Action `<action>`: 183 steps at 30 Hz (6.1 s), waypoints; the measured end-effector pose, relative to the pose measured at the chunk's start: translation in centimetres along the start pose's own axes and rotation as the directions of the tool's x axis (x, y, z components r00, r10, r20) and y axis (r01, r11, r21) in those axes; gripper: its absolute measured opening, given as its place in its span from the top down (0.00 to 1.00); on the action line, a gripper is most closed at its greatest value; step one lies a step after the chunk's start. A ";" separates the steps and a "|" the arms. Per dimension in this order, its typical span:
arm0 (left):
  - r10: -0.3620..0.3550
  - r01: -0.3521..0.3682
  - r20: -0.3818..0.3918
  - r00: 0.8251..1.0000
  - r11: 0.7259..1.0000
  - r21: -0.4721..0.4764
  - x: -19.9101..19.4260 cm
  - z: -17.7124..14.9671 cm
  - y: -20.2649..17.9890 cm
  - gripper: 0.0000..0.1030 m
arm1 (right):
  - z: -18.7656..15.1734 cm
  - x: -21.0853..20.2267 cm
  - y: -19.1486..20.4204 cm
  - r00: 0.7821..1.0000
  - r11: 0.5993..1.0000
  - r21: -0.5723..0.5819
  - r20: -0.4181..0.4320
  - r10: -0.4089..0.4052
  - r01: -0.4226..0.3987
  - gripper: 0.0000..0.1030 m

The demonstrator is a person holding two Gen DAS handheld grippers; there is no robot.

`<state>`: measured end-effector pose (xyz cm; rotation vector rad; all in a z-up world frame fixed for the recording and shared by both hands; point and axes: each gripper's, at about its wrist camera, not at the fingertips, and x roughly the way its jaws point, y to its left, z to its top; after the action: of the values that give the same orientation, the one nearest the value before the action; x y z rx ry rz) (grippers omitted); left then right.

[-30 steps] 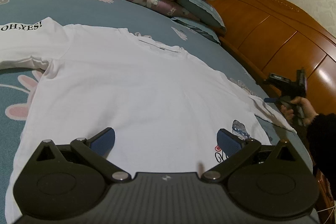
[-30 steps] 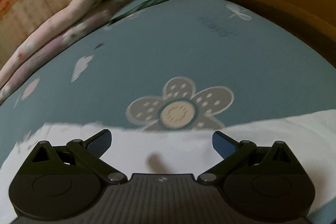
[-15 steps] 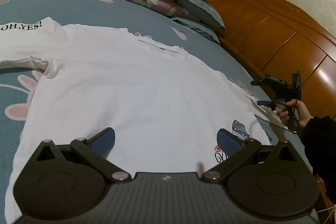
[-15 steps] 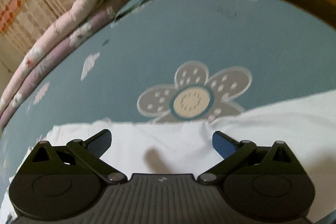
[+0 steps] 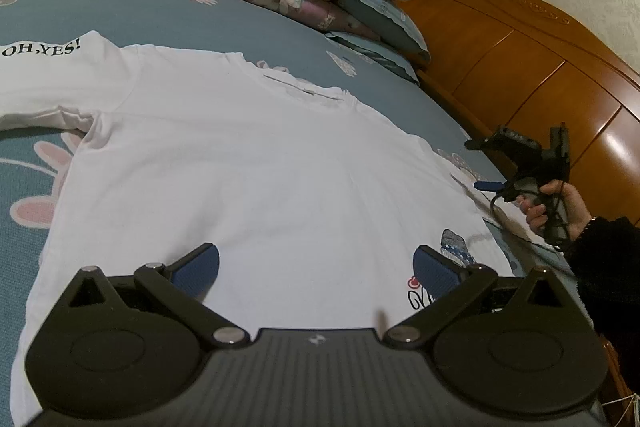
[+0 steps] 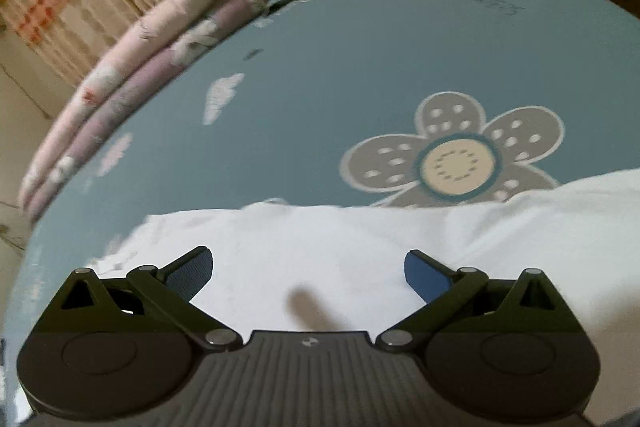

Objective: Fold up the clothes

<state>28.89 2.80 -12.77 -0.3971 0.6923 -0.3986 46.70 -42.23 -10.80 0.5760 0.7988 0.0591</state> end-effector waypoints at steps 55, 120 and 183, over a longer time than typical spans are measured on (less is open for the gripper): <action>0.072 -0.061 -0.053 0.996 0.979 0.192 0.7 -1.1 -3.2 0.01 | -2.9 -15.7 -5.4 0.935 0.944 -0.004 0.139 -0.325 0.329 0.00; 0.083 -0.074 -0.038 0.996 0.976 0.204 0.8 -1.1 -3.0 0.01 | -6.3 -9.3 0.8 0.928 0.896 -0.261 -0.004 -0.372 0.359 0.00; -0.093 0.129 -0.323 0.942 0.987 0.093 30.9 14.4 -17.7 0.01 | -22.0 -10.3 11.0 0.998 0.896 -0.441 0.000 -0.058 0.052 0.00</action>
<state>56.41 -23.87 -10.60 -0.2669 0.9594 -0.6147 26.01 -25.42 -10.63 0.1209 0.7825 0.1876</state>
